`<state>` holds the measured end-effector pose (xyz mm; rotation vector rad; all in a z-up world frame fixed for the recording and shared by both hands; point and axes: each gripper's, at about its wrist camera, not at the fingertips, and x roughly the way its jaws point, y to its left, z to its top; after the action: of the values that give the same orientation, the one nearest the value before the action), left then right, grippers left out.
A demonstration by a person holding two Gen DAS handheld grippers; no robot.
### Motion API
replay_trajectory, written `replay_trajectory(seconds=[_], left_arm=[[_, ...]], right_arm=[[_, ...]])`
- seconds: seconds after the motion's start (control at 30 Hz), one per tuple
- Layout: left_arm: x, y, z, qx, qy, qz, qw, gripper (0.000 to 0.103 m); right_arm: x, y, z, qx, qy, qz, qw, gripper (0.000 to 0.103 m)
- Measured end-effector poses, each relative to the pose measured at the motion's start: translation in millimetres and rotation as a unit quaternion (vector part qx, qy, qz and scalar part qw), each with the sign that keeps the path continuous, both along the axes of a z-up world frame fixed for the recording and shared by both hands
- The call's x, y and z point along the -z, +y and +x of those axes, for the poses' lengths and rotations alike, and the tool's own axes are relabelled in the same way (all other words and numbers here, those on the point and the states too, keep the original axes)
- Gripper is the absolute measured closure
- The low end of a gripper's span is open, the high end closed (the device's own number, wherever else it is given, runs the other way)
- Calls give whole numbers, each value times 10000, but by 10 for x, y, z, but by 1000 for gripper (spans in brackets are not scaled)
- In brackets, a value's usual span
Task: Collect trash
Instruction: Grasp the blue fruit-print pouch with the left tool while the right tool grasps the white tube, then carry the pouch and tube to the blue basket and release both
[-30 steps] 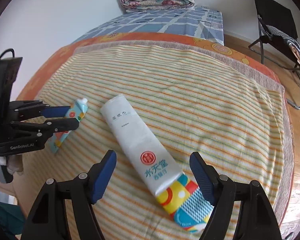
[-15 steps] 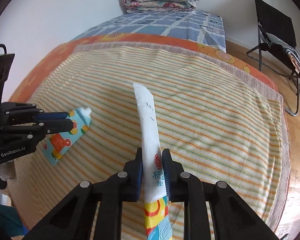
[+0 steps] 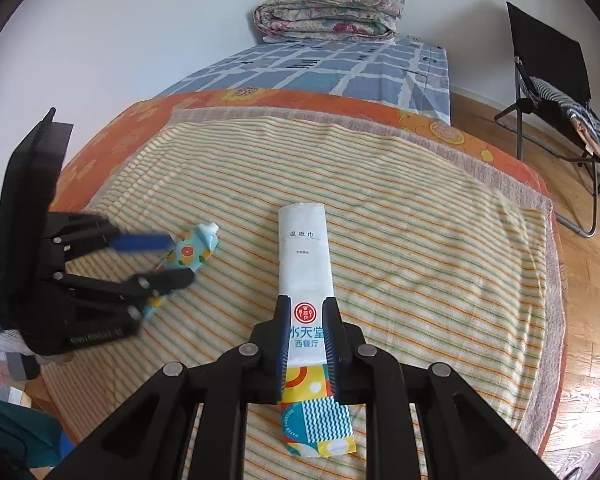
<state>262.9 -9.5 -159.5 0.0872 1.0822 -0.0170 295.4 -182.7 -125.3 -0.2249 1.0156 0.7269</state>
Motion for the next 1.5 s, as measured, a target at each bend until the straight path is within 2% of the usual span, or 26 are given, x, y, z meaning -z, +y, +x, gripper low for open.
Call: replay_trajectory(seconds=[0.03,0.1,0.13,0.17,0.23,0.33,0.4,0.43,0.47,0.57,0.9,1.13,1.27,1.5], left_arm=[[32,14,11,-17,45,-28,10000,41],[98,36,14,-9,115,-102,9999,47],[115,56,9,24,88,-171,9998,50],[111,70,-3,41,41,-202,9998,58],[93,85,-10,101,20,-292,9995,67],[70,140,-17,52,14,-497,9987,67],[57,179,-38,-5,-6,-632,9980,67],[46,196,-52,-27,-22,-691,9976,67],[33,206,-66,-41,-30,-722,9974,67],[-62,216,-129,-37,-121,-740,9972,67],[-512,162,-471,47,-454,-768,9960,67],[-833,54,-902,171,-609,-840,9945,67],[-945,-35,-1234,284,-643,-808,9942,67],[-1041,-93,-1872,266,-660,-939,9930,67]], right_arm=[[28,2,10,-6,61,2,10000,77],[72,6,20,33,68,-27,10000,42],[96,15,33,46,66,-13,10000,34],[124,29,56,47,92,11,9999,29],[195,51,121,96,203,35,9997,29],[358,63,249,231,510,85,9984,32],[451,58,296,312,686,105,9971,51],[446,49,293,368,584,91,9976,54],[433,47,295,377,565,44,9977,66],[361,-32,289,476,633,212,9966,77],[-125,-211,-22,563,365,561,9962,81],[-537,-387,-541,451,317,926,9942,81],[-647,-479,-903,341,424,1051,9930,81],[-663,-596,-1567,207,725,1125,9908,81]])
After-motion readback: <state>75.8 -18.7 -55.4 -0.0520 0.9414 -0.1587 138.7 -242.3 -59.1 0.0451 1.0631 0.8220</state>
